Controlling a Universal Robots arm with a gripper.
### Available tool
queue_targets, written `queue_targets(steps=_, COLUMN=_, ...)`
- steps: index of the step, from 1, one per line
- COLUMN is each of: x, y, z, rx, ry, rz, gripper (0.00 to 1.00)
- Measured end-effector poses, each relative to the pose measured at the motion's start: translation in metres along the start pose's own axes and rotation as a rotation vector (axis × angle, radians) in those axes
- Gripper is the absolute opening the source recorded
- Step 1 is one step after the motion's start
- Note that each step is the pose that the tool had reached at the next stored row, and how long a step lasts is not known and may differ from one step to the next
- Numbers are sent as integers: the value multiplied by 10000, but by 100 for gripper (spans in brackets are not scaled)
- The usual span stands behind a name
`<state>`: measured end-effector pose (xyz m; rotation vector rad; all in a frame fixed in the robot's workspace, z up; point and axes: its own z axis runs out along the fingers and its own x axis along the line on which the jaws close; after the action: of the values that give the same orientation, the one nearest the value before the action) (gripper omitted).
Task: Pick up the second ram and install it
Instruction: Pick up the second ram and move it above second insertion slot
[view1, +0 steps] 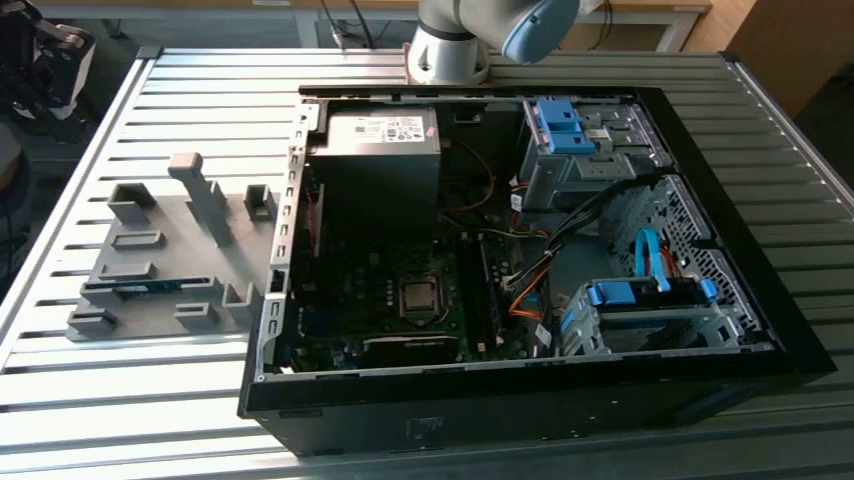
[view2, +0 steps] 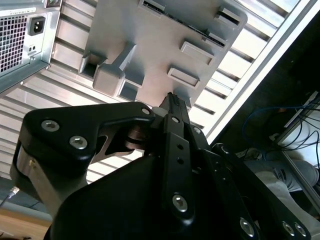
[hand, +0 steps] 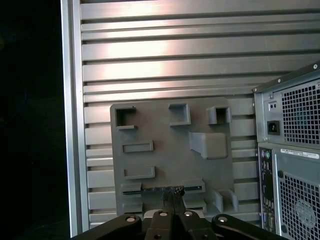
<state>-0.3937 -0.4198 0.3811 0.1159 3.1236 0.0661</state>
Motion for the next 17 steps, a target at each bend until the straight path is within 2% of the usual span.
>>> queue_targets(steps=4, x=0, y=0, z=0, rx=0, ry=2, rz=-2, gripper=11)
queue_targets(steps=7, x=0, y=0, z=1, rx=3, ry=58, rz=1, gripper=11)
queue_targets(steps=17, x=0, y=0, z=0, rx=5, ry=68, rz=2, gripper=11)
